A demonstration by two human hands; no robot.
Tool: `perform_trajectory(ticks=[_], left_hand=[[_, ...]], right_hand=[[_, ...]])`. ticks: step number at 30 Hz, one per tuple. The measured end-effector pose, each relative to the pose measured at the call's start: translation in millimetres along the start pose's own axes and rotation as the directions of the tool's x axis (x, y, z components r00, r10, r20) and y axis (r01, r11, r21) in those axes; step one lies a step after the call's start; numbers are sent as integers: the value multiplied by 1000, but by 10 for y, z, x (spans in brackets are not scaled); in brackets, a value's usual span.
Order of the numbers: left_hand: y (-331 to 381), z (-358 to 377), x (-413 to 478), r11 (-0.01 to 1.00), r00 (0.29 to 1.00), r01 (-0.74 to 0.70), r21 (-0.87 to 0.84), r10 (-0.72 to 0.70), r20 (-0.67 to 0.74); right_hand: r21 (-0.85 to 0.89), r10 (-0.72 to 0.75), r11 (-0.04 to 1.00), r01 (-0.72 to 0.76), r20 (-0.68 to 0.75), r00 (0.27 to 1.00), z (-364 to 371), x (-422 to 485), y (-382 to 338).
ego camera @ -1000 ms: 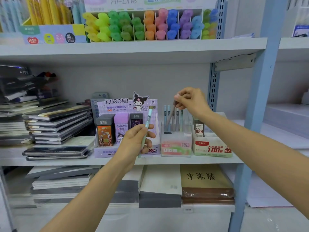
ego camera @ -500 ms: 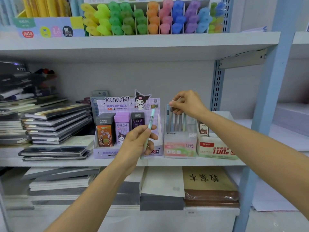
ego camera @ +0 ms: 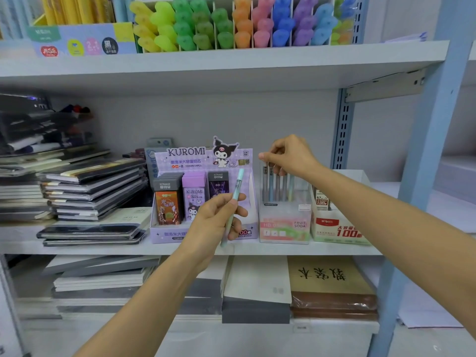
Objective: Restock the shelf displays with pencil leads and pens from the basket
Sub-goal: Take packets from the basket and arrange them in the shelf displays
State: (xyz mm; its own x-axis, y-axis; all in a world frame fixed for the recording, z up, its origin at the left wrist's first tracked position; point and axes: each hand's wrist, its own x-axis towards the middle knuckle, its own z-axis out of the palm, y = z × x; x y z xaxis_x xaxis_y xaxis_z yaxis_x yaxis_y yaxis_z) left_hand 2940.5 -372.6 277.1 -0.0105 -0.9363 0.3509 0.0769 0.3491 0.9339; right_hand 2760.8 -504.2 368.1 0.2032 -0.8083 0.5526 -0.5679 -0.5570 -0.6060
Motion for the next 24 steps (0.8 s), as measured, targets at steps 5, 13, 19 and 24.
perform_trajectory(ticks=[5, 13, 19, 24], left_hand=[[7, 8, 0, 1000, 1000, -3, -5, 3, 1], [70, 97, -21, 1000, 1000, -12, 11, 12, 15], [131, 266, -50, 998, 999, -47, 30, 46, 18], [158, 375, -33, 996, 996, -74, 48, 77, -53]], right_hand=[[-66, 11, 998, -10, 18, 1000, 36, -12, 51], [260, -132, 959, 113, 57, 990, -183, -245, -149], [501, -235, 866, 3, 401, 886, -210, -540, -236], [562, -181, 825, -60, 363, 914, -381, -570, -211]])
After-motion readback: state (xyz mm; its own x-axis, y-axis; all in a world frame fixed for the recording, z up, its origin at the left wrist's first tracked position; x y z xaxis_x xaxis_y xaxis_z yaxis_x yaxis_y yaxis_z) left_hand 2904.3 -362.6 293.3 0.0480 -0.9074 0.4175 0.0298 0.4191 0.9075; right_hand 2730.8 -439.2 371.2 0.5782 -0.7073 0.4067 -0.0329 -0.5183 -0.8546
